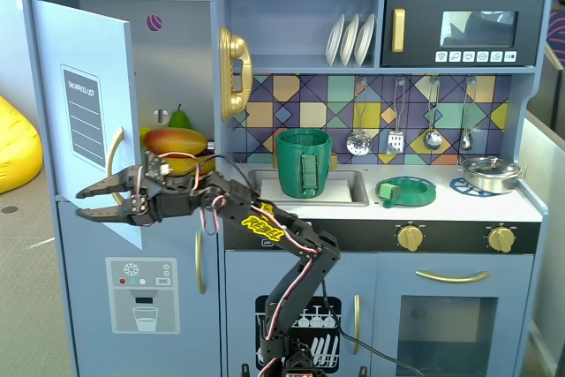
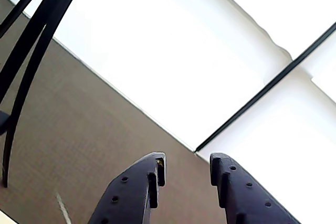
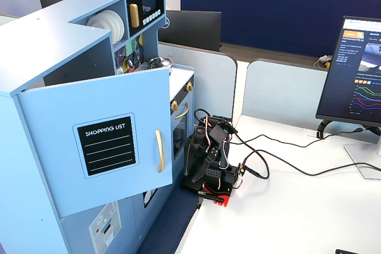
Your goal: Close the left cabinet door
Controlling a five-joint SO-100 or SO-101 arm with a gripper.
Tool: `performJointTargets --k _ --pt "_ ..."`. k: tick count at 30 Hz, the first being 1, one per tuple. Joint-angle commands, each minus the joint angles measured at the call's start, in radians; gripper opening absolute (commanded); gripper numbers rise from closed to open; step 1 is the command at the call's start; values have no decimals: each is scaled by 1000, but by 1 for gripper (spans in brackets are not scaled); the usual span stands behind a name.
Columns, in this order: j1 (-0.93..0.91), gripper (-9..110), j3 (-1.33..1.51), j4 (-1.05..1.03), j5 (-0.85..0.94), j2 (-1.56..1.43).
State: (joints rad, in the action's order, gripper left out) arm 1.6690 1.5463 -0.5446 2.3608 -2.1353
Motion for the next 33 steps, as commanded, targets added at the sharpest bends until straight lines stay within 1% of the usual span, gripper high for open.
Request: performJointTargets --k 1,19,26,33 --pt "-74 0 -58 49 15 9" --pt "-397 0 12 15 -80 -92" --pt "-578 0 37 -44 -181 -141" --pt "-752 0 38 -46 -210 -123"
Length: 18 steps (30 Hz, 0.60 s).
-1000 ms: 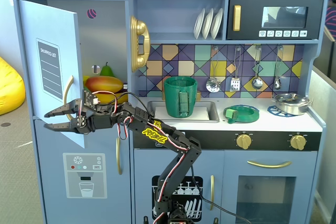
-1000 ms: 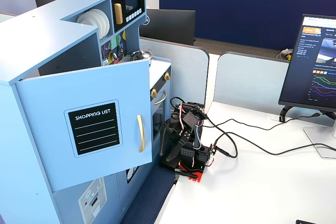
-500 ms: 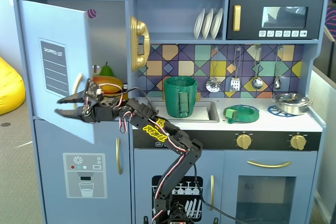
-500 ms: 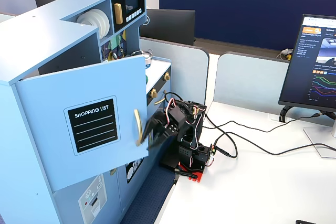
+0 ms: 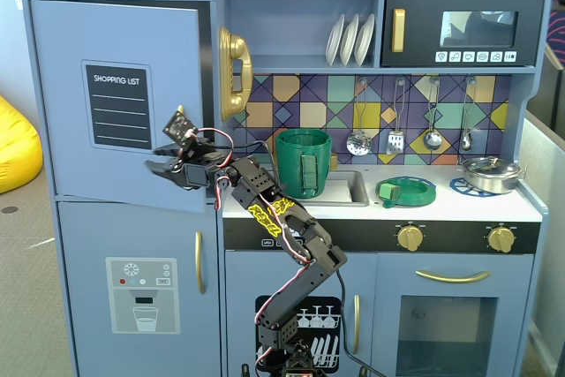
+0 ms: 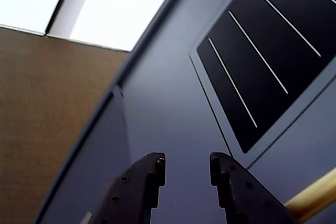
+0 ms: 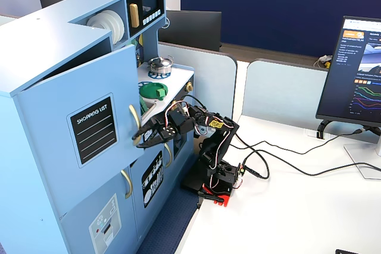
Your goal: Close the left cabinet door
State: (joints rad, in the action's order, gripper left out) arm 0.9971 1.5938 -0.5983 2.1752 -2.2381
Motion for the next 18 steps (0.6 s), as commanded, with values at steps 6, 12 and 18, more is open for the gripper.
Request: performJointTargets --k 6,12,18 --pt "-189 0 -35 95 -43 57" --pt "-270 0 -87 169 -55 153" --pt "-295 0 -109 183 -55 184"
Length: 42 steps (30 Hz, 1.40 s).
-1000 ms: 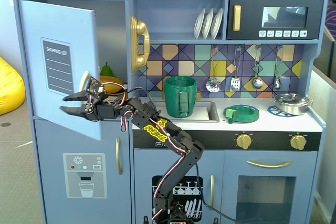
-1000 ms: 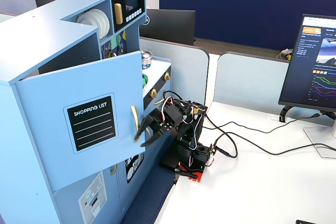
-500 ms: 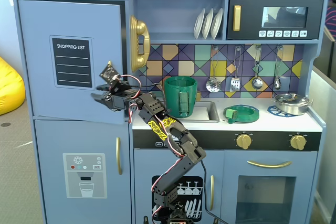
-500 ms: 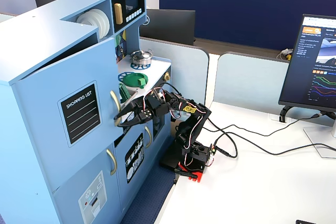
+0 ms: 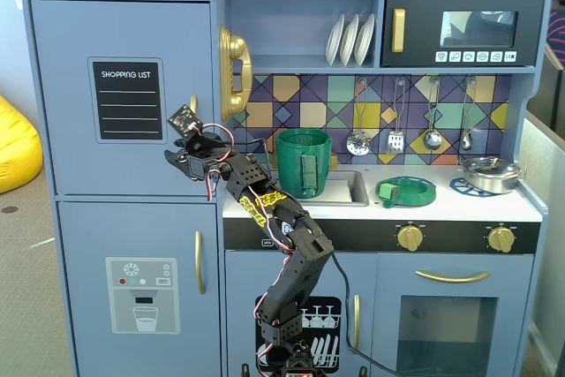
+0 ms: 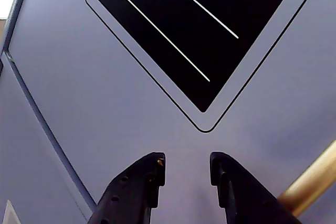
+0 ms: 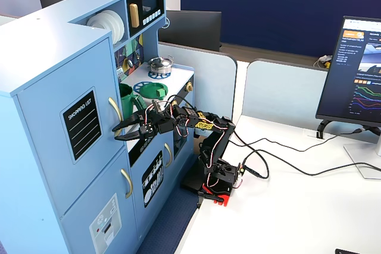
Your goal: Close the left cabinet door
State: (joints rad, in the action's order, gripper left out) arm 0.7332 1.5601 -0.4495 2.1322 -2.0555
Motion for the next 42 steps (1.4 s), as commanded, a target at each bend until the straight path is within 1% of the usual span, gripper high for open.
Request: performJointTargets --k 1,3,6,9,11,17,26,31,35,38,42 --pt "-32 0 -72 34 -14 -3" --pt "-32 0 -60 26 -21 -20" --pt "-18 0 -34 -41 -55 -87" --pt "-12 0 38 -98 -40 -190" --pt "-41 0 98 -130 -49 -262" --pt "-232 0 279 -316 -166 -476" --pt "-506 0 663 -554 -256 -793" --pt "-661 0 877 -676 -341 -890" --pt "-733 0 1048 -658 -437 -951" --pt "-747 0 1161 -623 -495 -1014" --pt "-756 0 1252 -624 -558 -1052"
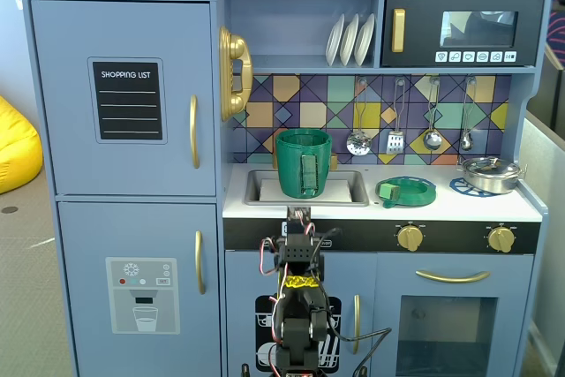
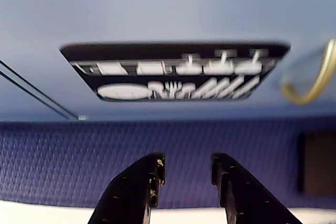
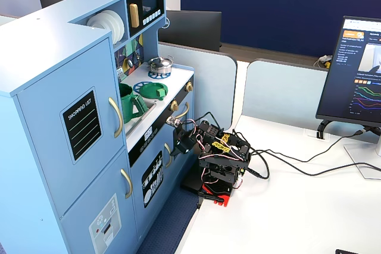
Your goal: Close the left cabinet door
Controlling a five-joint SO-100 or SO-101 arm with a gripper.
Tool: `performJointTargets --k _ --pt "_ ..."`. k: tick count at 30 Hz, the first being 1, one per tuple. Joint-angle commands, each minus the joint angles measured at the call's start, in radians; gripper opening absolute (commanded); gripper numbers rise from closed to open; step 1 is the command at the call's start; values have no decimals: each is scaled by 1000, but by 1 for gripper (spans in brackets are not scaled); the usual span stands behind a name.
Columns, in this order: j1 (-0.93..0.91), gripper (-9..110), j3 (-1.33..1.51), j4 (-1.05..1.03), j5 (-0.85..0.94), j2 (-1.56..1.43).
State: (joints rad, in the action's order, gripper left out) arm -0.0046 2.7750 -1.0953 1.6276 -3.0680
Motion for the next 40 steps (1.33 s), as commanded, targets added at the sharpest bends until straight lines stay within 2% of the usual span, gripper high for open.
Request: performJointTargets --k 1,10,23,26,40 --pt "-20 0 57 15 -71 -48" --pt "-9 0 187 -127 -163 -109" --pt "-8 0 221 -431 -44 -109" --pt "-14 1 221 -437 -123 -109" --pt "-11 1 221 -437 -118 -110"
